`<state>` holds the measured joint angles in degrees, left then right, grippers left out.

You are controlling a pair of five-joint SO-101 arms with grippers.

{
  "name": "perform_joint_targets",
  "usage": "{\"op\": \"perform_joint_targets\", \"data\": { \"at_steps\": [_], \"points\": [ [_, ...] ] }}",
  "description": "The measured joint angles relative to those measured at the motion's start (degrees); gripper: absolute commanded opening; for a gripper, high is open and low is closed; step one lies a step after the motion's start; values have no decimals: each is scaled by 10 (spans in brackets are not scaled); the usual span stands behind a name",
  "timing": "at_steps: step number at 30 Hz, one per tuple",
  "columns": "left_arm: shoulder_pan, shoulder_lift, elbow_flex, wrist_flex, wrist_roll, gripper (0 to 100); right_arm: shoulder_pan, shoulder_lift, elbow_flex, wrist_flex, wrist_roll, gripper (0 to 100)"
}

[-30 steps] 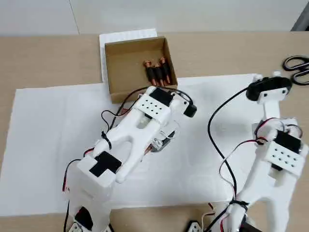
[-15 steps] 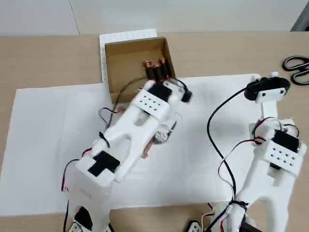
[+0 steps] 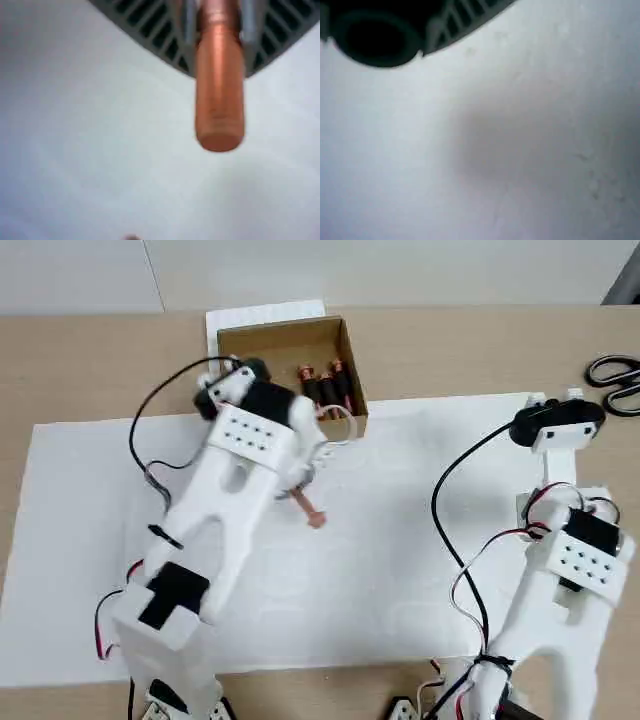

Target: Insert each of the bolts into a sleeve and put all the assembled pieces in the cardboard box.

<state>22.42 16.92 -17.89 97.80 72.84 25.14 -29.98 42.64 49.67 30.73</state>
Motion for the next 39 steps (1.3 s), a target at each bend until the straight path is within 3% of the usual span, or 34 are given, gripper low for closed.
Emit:
{"op": "perform_joint_targets", "data": {
  "at_steps": [4,13,17,25,34,39],
  "points": [
    [12,0,0,-11,184,6,0,0,0,17,0,4],
    [9,-10,86,14,724,7,53,-40,0,19,15,4],
    [11,-48,122,14,865,7,59,-67,0,19,19,4],
    [-15,-78,214,14,900,22,60,-69,0,19,19,4],
    [-36,-83,237,14,867,355,53,-69,0,19,19,4],
    [-36,-84,237,14,913,372,53,-69,0,19,19,4]
  ]
}}
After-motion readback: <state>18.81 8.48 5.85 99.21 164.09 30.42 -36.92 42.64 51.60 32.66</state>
